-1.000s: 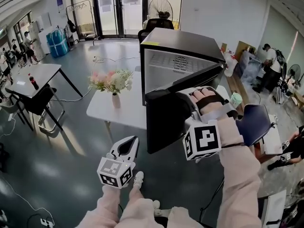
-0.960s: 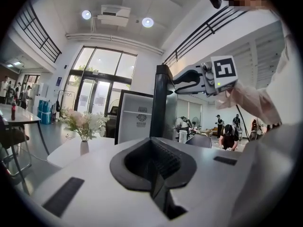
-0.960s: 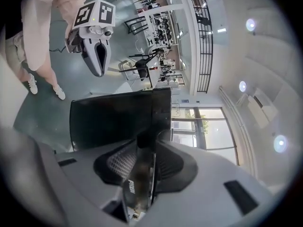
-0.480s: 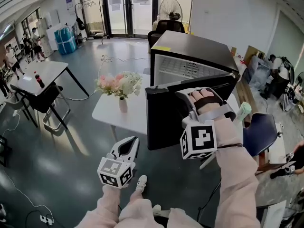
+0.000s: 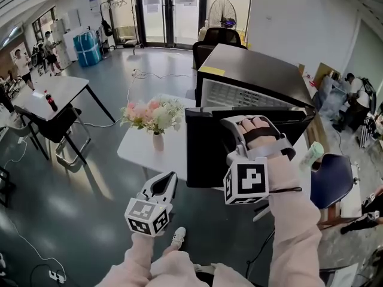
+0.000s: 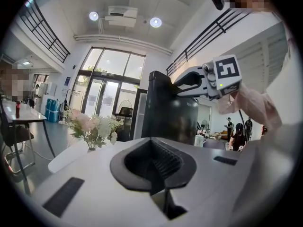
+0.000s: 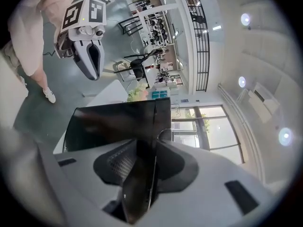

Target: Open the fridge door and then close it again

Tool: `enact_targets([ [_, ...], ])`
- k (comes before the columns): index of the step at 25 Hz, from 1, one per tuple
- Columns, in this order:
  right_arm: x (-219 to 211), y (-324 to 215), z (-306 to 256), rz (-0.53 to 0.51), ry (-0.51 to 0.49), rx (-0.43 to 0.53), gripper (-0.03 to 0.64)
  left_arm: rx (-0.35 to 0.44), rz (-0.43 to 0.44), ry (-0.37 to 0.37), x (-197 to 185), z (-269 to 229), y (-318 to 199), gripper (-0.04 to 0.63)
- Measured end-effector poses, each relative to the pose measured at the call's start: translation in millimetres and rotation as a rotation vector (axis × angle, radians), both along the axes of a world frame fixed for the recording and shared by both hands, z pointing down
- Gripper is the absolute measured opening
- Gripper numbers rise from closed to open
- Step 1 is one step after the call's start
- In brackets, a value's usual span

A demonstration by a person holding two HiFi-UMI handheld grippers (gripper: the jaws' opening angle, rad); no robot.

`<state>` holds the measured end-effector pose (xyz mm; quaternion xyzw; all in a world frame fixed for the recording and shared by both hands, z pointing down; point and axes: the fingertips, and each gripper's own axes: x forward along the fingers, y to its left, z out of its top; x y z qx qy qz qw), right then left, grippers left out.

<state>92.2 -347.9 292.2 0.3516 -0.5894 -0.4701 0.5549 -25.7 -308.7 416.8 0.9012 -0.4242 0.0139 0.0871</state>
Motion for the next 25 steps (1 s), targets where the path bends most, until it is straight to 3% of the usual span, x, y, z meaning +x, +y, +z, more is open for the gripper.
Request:
enact_targets([
  [25, 15.1, -109.4, -1.8, 0.148, -0.058, -0.007, 0.13, 0.03, 0.122, 0.016, 6.2, -22.1, -141.7, 0.011],
])
